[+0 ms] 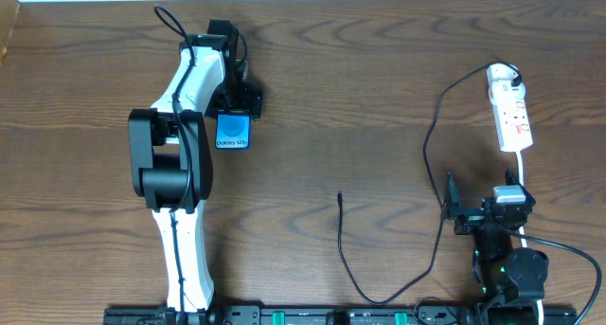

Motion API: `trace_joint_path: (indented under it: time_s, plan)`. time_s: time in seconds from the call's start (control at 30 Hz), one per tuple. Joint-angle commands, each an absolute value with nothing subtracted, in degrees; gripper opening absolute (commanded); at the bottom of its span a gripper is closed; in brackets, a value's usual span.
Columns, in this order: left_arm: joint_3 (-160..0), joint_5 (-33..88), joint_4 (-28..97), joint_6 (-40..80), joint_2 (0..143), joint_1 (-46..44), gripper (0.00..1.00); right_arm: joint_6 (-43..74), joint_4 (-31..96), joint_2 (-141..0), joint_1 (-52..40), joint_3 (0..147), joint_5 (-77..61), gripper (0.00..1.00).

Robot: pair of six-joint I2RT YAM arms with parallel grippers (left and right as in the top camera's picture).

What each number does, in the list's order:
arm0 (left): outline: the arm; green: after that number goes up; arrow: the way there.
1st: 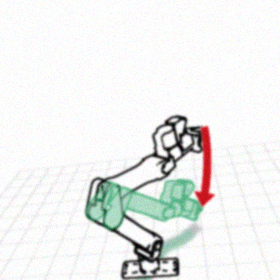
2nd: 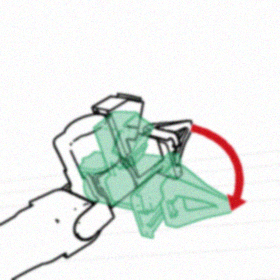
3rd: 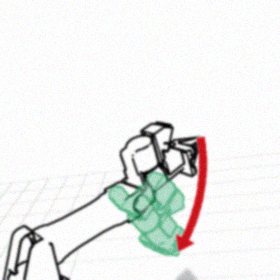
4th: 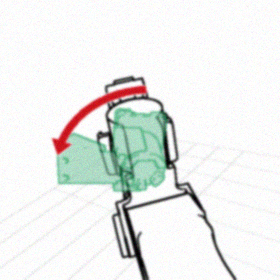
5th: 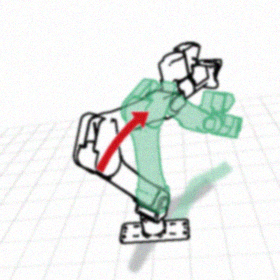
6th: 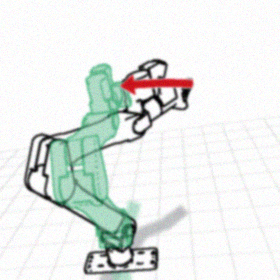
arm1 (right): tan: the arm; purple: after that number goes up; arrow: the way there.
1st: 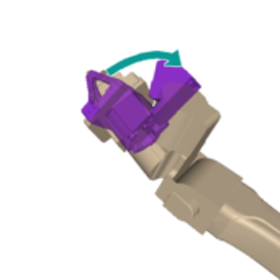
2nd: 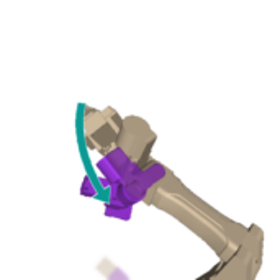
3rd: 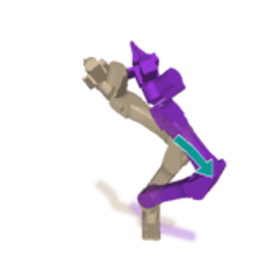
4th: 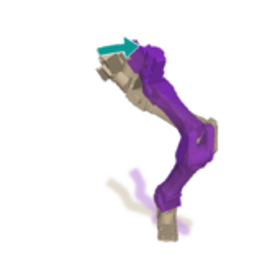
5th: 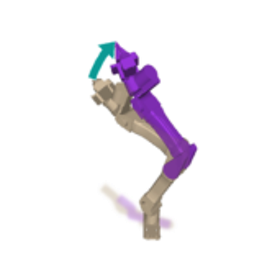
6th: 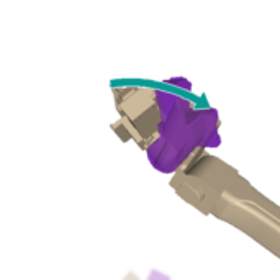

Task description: Plug charger to phone and switch on socket

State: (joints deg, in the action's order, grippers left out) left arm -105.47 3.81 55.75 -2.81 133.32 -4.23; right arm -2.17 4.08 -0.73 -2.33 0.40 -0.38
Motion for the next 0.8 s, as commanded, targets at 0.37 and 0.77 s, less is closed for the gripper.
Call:
trace_joint_path:
  time_s: [0.37, 0.77]
  plan:
    - [-106.3, 1.9, 54.5, -2.3, 137.2, -3.9, 0.79, -2.9, 4.3, -0.6, -2.6, 0.3, -0.1, 0.99]
    - [-106.3, 1.9, 55.2, -2.3, 137.2, -3.9, 0.75, -2.9, 4.3, -0.6, -2.6, 0.3, -0.1, 0.99]
